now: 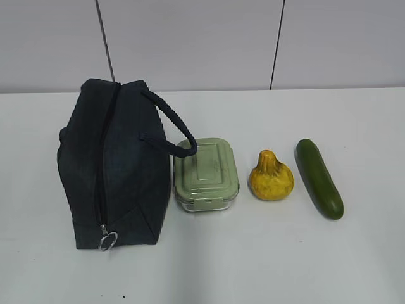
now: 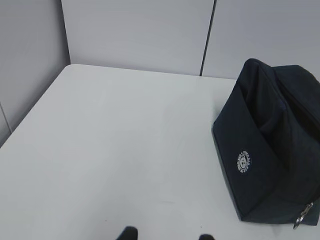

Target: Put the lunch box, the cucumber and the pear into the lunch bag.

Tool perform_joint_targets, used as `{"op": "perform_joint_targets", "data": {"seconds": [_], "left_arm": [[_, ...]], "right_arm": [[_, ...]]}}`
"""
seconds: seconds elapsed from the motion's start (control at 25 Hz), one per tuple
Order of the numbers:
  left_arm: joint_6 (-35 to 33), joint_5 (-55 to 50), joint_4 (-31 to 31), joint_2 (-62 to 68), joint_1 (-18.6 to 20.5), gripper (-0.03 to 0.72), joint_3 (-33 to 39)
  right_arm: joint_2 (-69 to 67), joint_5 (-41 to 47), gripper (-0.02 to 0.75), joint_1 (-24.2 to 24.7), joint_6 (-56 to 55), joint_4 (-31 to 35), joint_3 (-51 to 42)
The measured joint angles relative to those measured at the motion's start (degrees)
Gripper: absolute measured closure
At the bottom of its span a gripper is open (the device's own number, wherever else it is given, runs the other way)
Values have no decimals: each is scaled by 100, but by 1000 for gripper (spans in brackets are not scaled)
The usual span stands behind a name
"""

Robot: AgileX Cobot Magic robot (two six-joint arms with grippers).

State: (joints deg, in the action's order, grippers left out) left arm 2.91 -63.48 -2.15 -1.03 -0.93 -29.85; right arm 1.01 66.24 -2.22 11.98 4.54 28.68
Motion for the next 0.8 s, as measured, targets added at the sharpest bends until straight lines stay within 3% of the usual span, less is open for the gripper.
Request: {"op": "perform_joint_targets", "data": {"seconds": [0.8], "left_arm": [[0,0,0,0,0,452,0]], "right_arm": [[0,-28,321,0,-213,-2,0]]}}
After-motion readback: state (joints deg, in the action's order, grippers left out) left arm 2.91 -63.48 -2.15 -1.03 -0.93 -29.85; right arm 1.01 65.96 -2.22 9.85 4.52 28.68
